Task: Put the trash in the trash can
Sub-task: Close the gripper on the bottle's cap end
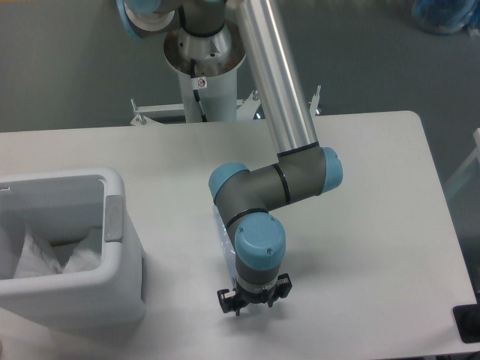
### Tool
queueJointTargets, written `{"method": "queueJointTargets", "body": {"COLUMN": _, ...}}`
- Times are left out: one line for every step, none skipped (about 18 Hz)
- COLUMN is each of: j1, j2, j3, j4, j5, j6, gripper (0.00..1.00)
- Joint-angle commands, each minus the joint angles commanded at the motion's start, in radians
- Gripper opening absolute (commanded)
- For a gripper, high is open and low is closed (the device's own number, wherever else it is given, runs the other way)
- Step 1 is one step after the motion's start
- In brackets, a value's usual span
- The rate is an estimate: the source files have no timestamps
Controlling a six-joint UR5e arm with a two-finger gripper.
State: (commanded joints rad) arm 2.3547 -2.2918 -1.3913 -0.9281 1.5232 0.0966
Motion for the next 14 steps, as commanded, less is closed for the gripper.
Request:
{"method": "queueJointTargets", "body": {"j1": 0.0, "j2": 0.0, "j3": 0.0, "j4": 0.0, "j5": 0.0, "j6": 0.0, "gripper": 0.58}}
{"method": "queueJointTargets", "body": {"j1": 0.0, "j2": 0.002, "j3": 0.0, "j4": 0.0, "j5": 0.0, "j6": 0.0, "gripper": 0.55}}
{"method": "queueJointTargets", "body": {"j1": 0.0, "j2": 0.002, "j3": 0.0, "j4": -0.002, "j5": 0.002, "j6": 0.0, "gripper": 0.54}}
{"method": "queueJointTargets", "body": {"j1": 0.0, "j2": 0.002, "j3": 0.0, "j4": 0.0, "j5": 0.005, "j6": 0.0, "gripper": 0.54}}
{"method": "queueJointTargets", "body": {"j1": 0.0, "j2": 0.002, "j3": 0.0, "j4": -0.002, "j5": 0.014, "j6": 0.0, "gripper": 0.52}}
{"method": "queueJointTargets", "body": {"j1": 0.0, "j2": 0.002, "j3": -0.002, "j4": -0.002, "j5": 0.023, "j6": 0.0, "gripper": 0.51}}
{"method": "queueJointTargets", "body": {"j1": -0.002, "j2": 0.003, "j3": -0.003, "j4": -0.003, "j5": 0.026, "j6": 0.0, "gripper": 0.51}}
{"method": "queueJointTargets", "body": {"j1": -0.002, "j2": 0.003, "j3": -0.003, "j4": -0.003, "j5": 0.026, "j6": 0.0, "gripper": 0.48}}
{"method": "queueJointTargets", "body": {"j1": -0.002, "j2": 0.005, "j3": -0.008, "j4": -0.002, "j5": 0.026, "j6": 0.0, "gripper": 0.47}}
{"method": "queueJointTargets", "body": {"j1": -0.002, "j2": 0.005, "j3": -0.008, "j4": -0.002, "j5": 0.026, "j6": 0.0, "gripper": 0.45}}
{"method": "queueJointTargets", "body": {"j1": -0.002, "j2": 0.005, "j3": -0.008, "j4": -0.003, "j5": 0.026, "j6": 0.0, "gripper": 0.44}}
{"method": "queueJointTargets", "body": {"j1": -0.002, "j2": 0.006, "j3": -0.008, "j4": -0.002, "j5": 0.026, "j6": 0.0, "gripper": 0.44}}
{"method": "queueJointTargets", "body": {"j1": -0.002, "j2": 0.006, "j3": -0.008, "j4": -0.002, "j5": 0.026, "j6": 0.0, "gripper": 0.44}}
{"method": "queueJointTargets", "body": {"j1": -0.002, "j2": 0.006, "j3": -0.008, "j4": -0.002, "j5": 0.026, "j6": 0.0, "gripper": 0.44}}
